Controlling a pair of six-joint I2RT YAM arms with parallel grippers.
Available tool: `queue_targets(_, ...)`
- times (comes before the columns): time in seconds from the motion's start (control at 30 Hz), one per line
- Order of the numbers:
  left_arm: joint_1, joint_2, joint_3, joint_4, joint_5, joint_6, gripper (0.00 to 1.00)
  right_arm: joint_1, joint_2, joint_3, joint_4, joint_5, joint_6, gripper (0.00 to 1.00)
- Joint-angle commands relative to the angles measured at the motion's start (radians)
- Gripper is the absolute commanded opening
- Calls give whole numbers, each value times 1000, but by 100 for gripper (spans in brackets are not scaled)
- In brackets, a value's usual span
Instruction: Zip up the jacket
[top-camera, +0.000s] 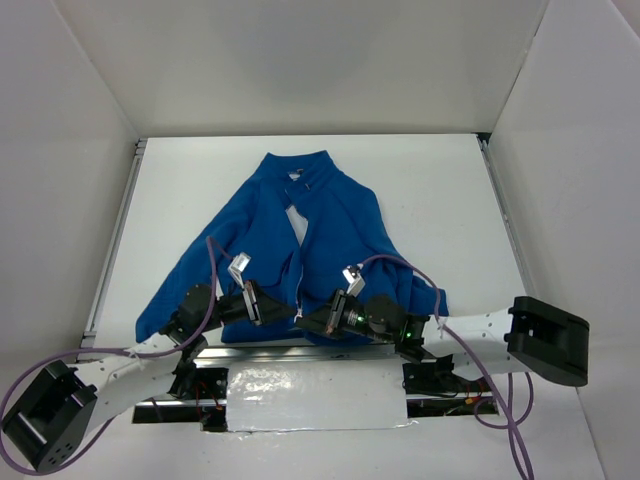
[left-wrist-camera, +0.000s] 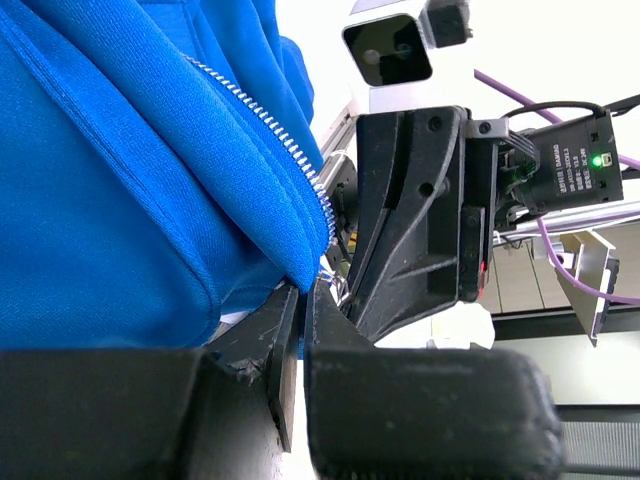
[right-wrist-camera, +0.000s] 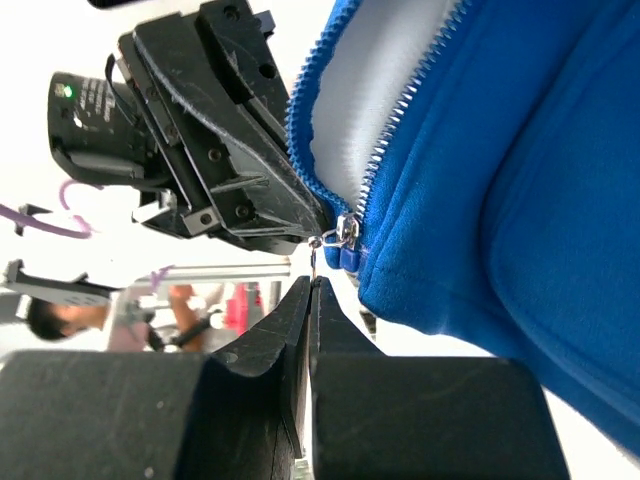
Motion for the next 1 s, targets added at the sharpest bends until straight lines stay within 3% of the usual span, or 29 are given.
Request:
queue_targets(0.0, -10, -18, 9, 33, 15, 29, 0, -7, -49, 59, -79, -4, 106, 0)
queue_targets(0.37, -26, -11, 13, 45, 1, 36, 0, -10, -82, 153, -279, -48, 358, 0)
queue_targets(0.57, -36, -20, 21, 28, -2, 43, 0, -15, -137, 188, -412, -30, 414, 0)
queue_targets(0.73, -50, -18, 21, 33, -2, 44, 0, -40, -146, 156, -382, -67, 490, 0)
queue_targets(0.97, -76, -9, 27, 42, 1, 50, 0, -79, -117, 96, -199, -122, 572, 0)
